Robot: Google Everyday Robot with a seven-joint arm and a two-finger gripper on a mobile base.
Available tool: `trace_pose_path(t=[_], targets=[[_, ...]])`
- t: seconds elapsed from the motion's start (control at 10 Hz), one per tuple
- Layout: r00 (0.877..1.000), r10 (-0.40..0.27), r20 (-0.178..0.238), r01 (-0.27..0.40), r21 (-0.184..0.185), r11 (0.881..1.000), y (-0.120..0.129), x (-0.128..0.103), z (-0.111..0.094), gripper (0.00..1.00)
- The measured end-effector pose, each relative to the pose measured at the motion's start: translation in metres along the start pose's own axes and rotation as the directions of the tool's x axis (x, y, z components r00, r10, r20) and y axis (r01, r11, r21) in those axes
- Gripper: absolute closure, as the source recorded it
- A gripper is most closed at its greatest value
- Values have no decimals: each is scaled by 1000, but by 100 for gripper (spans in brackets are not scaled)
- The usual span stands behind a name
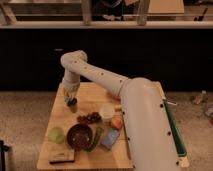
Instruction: Place towel in metal cup
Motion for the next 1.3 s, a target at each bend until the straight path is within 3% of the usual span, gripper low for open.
trace_pose_path(t=[0.6, 0.7, 1.3], targets=[[1000, 15, 6, -15, 1, 1000, 2, 5, 5, 29], [1000, 15, 9, -15, 1, 1000, 1, 4, 7, 23], [999, -39, 23, 39, 13, 999, 0, 5, 12, 20]])
